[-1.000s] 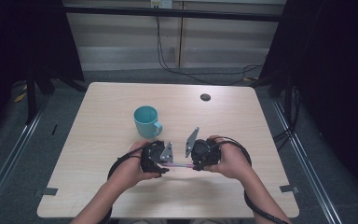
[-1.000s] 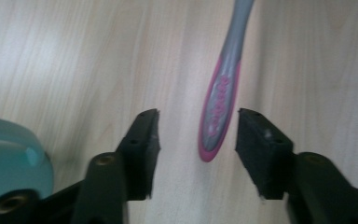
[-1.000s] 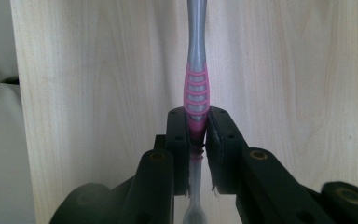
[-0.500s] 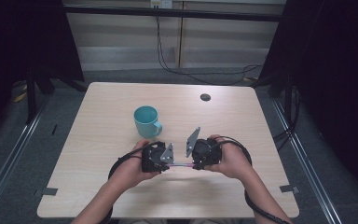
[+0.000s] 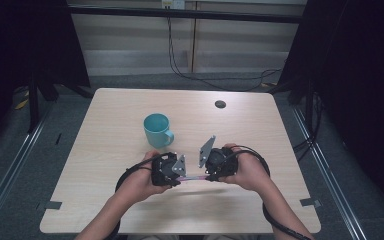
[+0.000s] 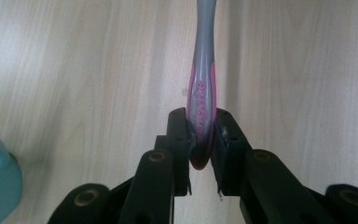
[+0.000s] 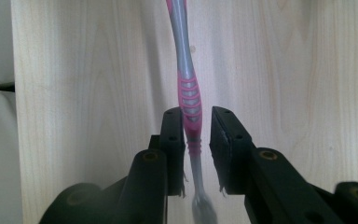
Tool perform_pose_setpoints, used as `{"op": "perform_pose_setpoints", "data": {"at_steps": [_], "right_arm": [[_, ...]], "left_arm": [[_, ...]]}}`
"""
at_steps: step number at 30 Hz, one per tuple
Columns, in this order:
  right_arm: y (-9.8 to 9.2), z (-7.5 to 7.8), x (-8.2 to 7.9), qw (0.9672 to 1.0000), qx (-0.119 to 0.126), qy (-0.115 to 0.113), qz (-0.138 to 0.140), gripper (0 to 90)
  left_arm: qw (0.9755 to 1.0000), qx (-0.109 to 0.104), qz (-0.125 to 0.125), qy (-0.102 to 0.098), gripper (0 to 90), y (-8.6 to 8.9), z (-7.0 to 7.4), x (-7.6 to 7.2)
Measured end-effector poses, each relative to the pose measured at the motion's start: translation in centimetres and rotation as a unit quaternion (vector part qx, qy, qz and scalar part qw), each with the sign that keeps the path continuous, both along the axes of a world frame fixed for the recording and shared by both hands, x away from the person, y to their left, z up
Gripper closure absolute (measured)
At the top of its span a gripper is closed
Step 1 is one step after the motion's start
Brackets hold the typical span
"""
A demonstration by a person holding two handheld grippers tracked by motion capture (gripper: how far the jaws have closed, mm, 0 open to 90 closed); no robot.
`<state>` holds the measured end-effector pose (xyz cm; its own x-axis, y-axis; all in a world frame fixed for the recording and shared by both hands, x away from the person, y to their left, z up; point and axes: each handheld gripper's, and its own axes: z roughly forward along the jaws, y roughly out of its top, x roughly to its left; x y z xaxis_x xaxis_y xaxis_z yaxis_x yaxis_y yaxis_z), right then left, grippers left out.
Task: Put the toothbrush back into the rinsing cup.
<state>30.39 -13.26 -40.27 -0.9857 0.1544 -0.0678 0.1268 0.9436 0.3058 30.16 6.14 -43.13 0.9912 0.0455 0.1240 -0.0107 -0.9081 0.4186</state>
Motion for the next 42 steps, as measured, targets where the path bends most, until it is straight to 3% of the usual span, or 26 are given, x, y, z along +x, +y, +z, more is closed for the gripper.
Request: {"op": "perform_pose_setpoints", "data": {"at_steps": [6, 9, 11, 16, 19, 21, 25, 29, 30, 31, 33, 36, 38, 40, 42], "right_arm": [[-0.2, 0.0, 0.1, 0.9997, 0.016, -0.009, -0.014, 58.2], [-0.7, 0.3, 0.1, 0.9985, 0.040, -0.017, -0.034, 51.4], [-1.2, 0.5, 0.2, 0.9964, 0.064, -0.021, -0.052, 47.1], [-2.4, 1.0, 0.5, 0.9910, 0.096, -0.031, -0.089, 41.5], [-3.2, 1.1, 0.6, 0.9853, 0.119, -0.032, -0.117, 41.1], [-3.8, 1.0, 0.7, 0.9799, 0.136, -0.035, -0.141, 39.9], [-4.8, 0.7, 0.6, 0.9657, 0.179, -0.019, -0.188, 40.7], [-5.3, 0.1, 0.7, 0.9592, 0.188, -0.006, -0.211, 40.3], [-5.4, 0.0, 0.6, 0.9559, 0.191, -0.001, -0.223, 39.9], [-5.4, -0.1, 0.6, 0.9562, 0.189, -0.003, -0.223, 39.6], [-5.5, -0.3, 0.5, 0.9523, 0.200, 0.002, -0.230, 39.6], [-5.6, -0.7, 0.5, 0.9444, 0.219, 0.010, -0.245, 39.2], [-5.6, -1.2, 0.5, 0.9371, 0.234, 0.021, -0.258, 39.2], [-5.6, -1.6, 0.5, 0.9329, 0.243, 0.029, -0.265, 39.4], [-5.4, -2.1, 0.6, 0.9325, 0.241, 0.037, -0.266, 39.6]], "left_arm": [[0.9997, -0.012, 0.018, 0.009, 79.2, 0.4, -0.2, 0.3], [0.9992, -0.025, 0.030, 0.011, 79.2, 0.7, 0.1, 0.5], [0.9984, -0.030, 0.045, 0.012, 79.2, 0.9, 0.3, 0.7], [0.9966, -0.049, 0.067, 0.009, 79.2, 1.7, 0.9, 1.2], [0.9953, -0.056, 0.079, 0.004, 79.2, 2.1, 1.1, 1.5], [0.9940, -0.065, 0.088, 0.003, 79.2, 2.5, 1.2, 1.7], [0.9907, -0.079, 0.111, -0.001, 79.2, 2.9, 1.2, 1.9], [0.9893, -0.081, 0.121, -0.003, 79.2, 3.1, 1.1, 2.1], [0.9887, -0.083, 0.125, -0.003, 79.2, 3.2, 1.1, 2.1], [0.9880, -0.084, 0.129, -0.005, 79.2, 3.3, 1.1, 2.2], [0.9874, -0.088, 0.131, -0.005, 79.3, 3.4, 1.1, 2.2], [0.9860, -0.095, 0.137, -0.008, 79.2, 3.5, 1.2, 2.2], [0.9852, -0.099, 0.140, -0.011, 79.3, 3.6, 1.3, 2.2], [0.9845, -0.104, 0.141, -0.014, 79.3, 3.5, 1.4, 2.1], [0.9841, -0.108, 0.140, -0.019, 79.2, 3.5, 1.5, 2.0]]}}
